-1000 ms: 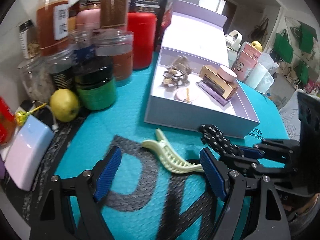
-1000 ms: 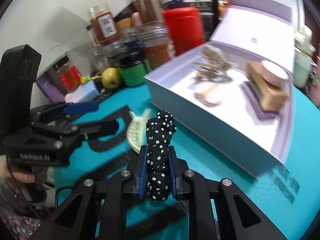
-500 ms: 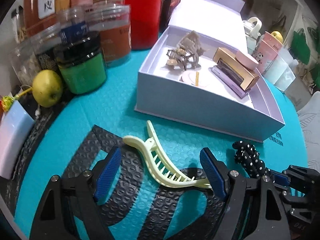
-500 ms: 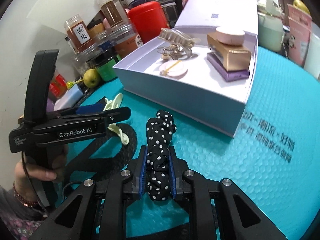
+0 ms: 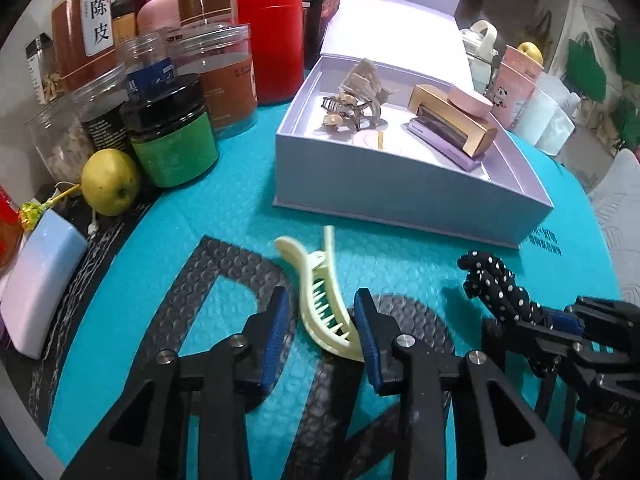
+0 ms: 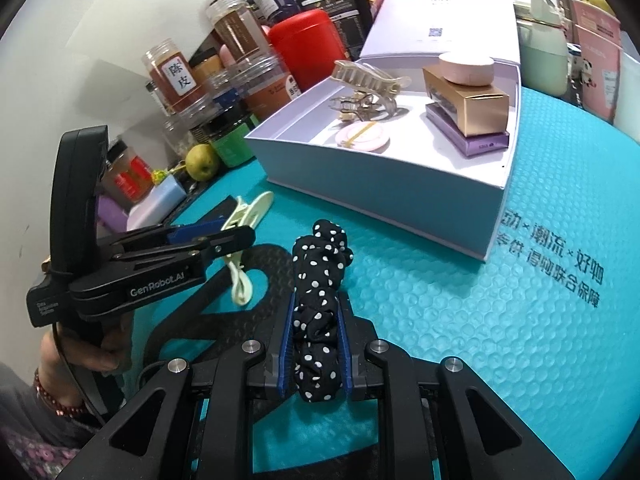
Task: Organize rigid objects
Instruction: 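Close the left tool on the cream claw clip and lift it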
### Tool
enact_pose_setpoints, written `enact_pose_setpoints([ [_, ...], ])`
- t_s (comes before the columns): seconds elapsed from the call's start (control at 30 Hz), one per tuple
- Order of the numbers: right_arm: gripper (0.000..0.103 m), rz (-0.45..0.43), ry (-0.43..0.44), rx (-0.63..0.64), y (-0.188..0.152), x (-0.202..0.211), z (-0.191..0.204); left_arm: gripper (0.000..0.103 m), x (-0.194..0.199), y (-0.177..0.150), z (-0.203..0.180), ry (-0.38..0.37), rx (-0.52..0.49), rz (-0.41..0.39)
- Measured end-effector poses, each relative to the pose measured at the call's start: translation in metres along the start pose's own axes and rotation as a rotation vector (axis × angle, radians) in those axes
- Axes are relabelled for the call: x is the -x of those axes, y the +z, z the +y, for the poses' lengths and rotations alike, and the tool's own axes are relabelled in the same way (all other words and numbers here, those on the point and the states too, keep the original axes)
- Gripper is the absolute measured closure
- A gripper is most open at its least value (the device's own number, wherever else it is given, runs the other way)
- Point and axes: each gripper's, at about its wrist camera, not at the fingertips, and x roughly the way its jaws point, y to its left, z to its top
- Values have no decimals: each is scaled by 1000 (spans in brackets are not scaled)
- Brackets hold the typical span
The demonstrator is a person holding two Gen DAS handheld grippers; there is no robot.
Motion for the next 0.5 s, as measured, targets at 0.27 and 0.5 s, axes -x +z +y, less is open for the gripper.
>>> enact_pose_setpoints([
  [0.27, 84, -14, 4, 24, -8, 7, 15, 69, 18, -19, 1, -12, -67, 24],
  [0.5, 84, -6, -45, 54, -20, 12, 27, 70, 31, -35, 1, -39, -87, 55],
])
